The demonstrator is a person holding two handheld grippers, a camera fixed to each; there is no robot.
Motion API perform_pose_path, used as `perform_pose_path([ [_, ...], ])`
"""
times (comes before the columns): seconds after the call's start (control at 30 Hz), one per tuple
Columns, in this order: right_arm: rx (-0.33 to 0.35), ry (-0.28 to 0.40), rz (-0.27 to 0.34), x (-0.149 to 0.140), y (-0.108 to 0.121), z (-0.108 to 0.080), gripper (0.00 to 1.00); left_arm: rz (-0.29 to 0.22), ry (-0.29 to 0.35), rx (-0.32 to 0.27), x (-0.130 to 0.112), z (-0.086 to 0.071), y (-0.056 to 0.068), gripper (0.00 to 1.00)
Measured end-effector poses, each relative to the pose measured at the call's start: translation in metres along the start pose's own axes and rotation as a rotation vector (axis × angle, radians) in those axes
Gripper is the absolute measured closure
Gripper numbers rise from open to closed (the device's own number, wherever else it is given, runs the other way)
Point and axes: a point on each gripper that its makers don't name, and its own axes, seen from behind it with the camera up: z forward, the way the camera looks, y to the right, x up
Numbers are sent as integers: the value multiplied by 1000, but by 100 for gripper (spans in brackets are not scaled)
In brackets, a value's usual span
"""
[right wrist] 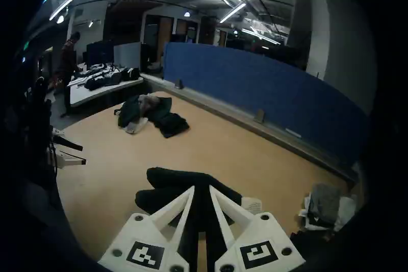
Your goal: Fold towel
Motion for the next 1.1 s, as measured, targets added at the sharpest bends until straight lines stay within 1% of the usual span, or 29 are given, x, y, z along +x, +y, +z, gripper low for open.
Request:
perform_pose_path([
  [0.37, -109, 4, -2, 4, 86, -25, 95, 5, 0, 0, 2, 0, 4, 3],
  [0.6, -173, -15, -13, 1, 142, -39, 95, 20, -4, 2, 2, 2, 8, 3],
  [0.8, -209, -35, -34, -4, 177, -44, 95, 21, -8, 4, 1, 3, 12, 3],
  [1.1, -250, -55, -53, -10, 224, -47, 95, 30, -8, 8, 4, 3, 19, 3],
])
